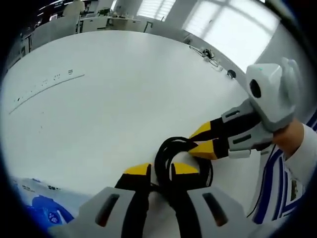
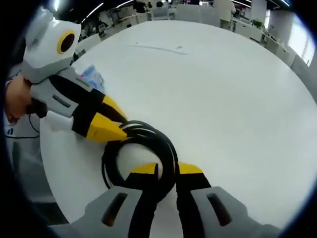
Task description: Arrange the tabletop items into an orderly group along one side of the table until the central work area is clear of visible clutter.
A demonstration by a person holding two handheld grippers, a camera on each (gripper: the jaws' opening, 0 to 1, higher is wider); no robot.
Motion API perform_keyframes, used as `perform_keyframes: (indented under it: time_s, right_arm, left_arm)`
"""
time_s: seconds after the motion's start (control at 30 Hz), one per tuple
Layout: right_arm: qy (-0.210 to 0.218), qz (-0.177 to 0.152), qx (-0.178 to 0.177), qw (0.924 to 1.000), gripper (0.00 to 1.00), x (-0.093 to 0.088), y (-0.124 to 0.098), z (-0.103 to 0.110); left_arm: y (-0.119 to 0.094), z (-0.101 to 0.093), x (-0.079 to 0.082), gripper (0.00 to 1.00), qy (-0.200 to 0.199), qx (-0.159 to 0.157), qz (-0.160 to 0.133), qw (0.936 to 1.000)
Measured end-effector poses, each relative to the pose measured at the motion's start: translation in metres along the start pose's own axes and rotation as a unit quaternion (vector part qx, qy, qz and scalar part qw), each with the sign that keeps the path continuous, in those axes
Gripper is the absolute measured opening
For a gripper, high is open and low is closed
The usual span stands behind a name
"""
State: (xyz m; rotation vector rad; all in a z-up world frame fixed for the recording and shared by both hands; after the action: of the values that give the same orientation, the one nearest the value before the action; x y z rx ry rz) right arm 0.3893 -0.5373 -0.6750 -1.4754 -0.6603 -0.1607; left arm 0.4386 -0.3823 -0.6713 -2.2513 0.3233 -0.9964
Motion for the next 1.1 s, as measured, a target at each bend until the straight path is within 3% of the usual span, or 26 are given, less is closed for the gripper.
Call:
perform_keyframes:
  time_s: [0.2, 0.47, 1.1]
  right_arm:
    - [0.002, -0.006, -0.008, 0.9999, 0.16, 0.001, -0.005, 0.0]
    - [0.037, -0.038, -0.032, 0.9981, 0.22, 0.005, -0.015, -0.006]
    - [0.093, -0.108, -0.069, 0.9874, 0.32, 0.015, -0.043, 0.004]
  left_arm:
    - [-0.003, -0.003, 0.002, 0.16, 0.005, 0.0, -0.002, 1.0]
    - [-0.01, -0.006, 0.008, 0.24, 0.014, -0.002, -0.012, 0.9998]
    - [-0.045, -0.011, 0.027, 0.41, 0.048, -0.008, -0.065, 0.9967]
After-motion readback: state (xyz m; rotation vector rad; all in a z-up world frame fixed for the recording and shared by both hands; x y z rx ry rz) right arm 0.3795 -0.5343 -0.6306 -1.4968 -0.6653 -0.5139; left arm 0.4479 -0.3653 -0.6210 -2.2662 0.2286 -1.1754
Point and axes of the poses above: the point that each gripper's makers call its tool centre point, and the gripper's own axes: y roughly forward along the fingers, z roughly to its left, x roughly out of its top, the point moved 10 cm from there along -y, roughly backward along the fingers, and after that the axes turned 10 degrees about -x, right-handed, at the moved point
